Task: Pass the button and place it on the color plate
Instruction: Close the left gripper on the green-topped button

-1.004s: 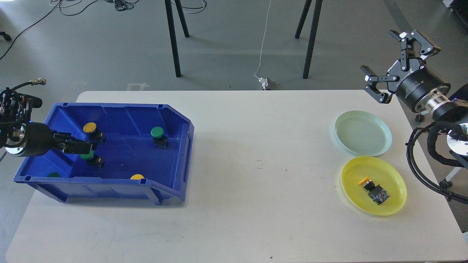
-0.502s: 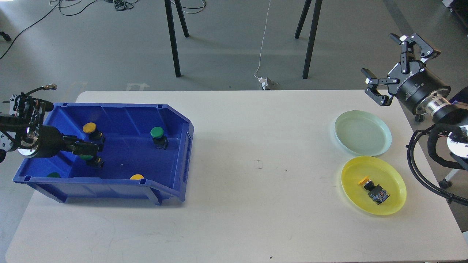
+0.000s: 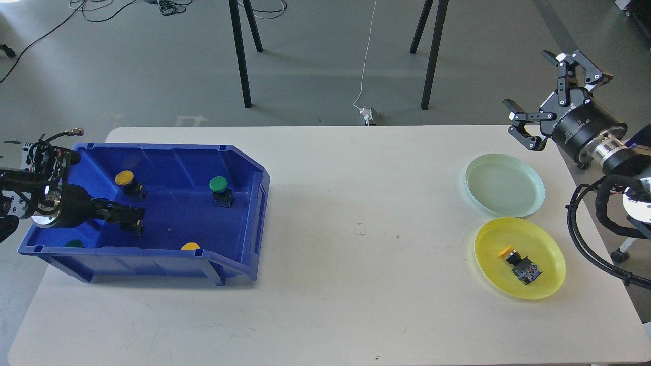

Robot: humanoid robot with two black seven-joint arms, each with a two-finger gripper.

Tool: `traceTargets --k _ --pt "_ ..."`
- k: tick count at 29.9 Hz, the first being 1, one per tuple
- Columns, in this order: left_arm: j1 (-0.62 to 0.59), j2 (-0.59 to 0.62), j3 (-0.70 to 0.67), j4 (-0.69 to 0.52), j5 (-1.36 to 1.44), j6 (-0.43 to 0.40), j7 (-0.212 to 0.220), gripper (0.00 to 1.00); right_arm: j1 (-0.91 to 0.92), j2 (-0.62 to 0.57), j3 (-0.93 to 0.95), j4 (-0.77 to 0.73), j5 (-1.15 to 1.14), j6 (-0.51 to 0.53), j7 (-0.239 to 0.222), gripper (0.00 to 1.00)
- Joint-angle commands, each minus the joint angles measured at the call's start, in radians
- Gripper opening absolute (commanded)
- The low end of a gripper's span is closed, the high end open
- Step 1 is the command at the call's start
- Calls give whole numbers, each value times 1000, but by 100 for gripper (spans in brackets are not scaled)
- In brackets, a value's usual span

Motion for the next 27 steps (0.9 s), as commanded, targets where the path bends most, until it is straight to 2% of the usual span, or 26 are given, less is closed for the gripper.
traceTargets --k 1,5,8,11,14,27 --pt "2 -12 18 19 1 0 0 93 -1 0 0 1 0 0 0 96" --pt "0 -14 55 25 -8 1 0 91 -3 0 0 0 0 0 0 96" --pt "0 -14 55 28 -8 1 0 82 -3 0 0 0 0 0 0 96" --pt "0 -12 57 27 -3 1 0 67 -3 1 0 0 0 0 0 96" --pt "2 -12 58 27 5 0 0 56 -7 0 0 0 0 0 0 96" --pt "-3 -32 63 68 -3 0 0 52 -21 0 1 0 0 1 0 96"
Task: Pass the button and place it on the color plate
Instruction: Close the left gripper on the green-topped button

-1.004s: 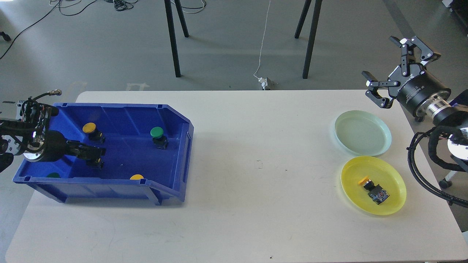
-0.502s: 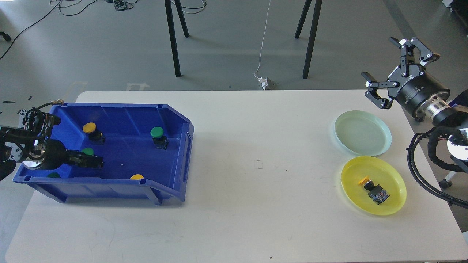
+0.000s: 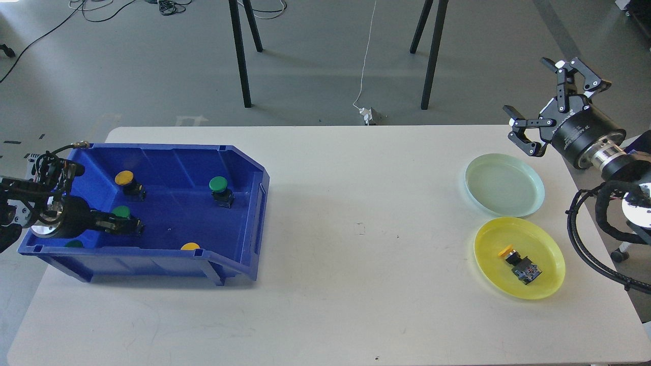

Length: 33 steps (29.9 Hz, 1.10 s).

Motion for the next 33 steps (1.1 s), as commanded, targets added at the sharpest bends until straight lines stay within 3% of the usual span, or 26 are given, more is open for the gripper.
traceTargets --k 1,7,15,18,22,24,33 --pt "-3 -5 -1 12 -9 0 0 53 1 0 0 0 0 -1 0 96" --pt "-9 -5 -3 12 -15 2 0 62 0 0 0 0 0 -1 0 96" --pt "-9 -8 -11 12 -20 3 0 61 -3 0 0 0 0 -1 0 96" --pt "-9 -9 -12 12 -20 2 0 51 -3 0 0 0 0 -1 0 96" --pt "-11 -10 -14 10 -18 2 0 19 -10 3 0 -3 0 -1 2 97" --pt "-11 -10 -14 6 -18 2 0 8 -11 9 0 -3 0 -1 0 96" --pt "-25 -19 -17 -16 -50 -3 0 6 -23 14 0 -5 0 -1 2 96"
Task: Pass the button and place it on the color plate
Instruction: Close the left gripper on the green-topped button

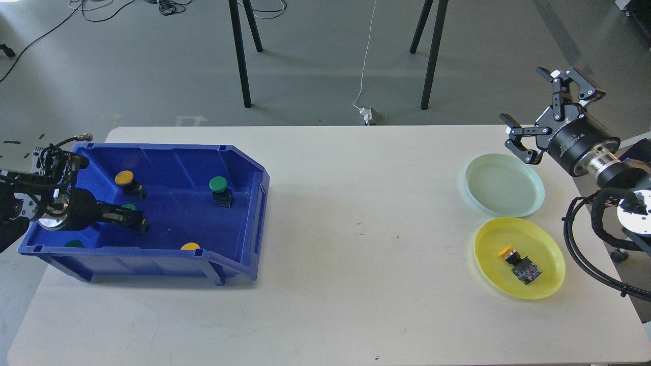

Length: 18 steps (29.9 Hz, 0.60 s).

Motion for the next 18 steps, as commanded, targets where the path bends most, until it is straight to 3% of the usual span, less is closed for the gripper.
traceTargets --k 1,18 --pt "-9 6 0 -27 -40 -4 0 6 0 2 0 -4 0 0 -1 96" --pt "-66 277 -17 -364 -169 -49 0 6 3 19 3 -46 0 0 -1 96"
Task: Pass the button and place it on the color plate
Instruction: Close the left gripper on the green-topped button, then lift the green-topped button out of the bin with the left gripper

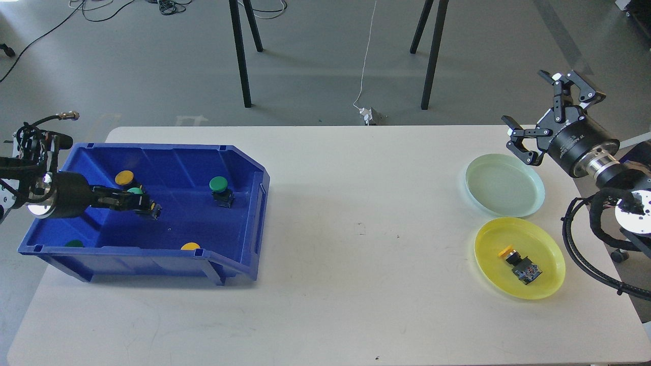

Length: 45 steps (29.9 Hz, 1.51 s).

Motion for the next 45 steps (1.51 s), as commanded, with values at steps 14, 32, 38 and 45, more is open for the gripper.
traceTargets --k 14,32,38,45 --pt "-15 248 -35 -282 -116 -7 0 7 9 26 32 -20 0 2 0 96" --pt "-71 369 -61 -469 -633 -12 0 8 -1 54 21 -134 -2 109 0 96" --pt "-111 272 -92 -563 -796 -12 0 8 -1 46 52 -149 0 121 0 96" --pt "-153 -20 -95 -505 -868 -12 0 8 0 52 55 -136 -3 123 11 96"
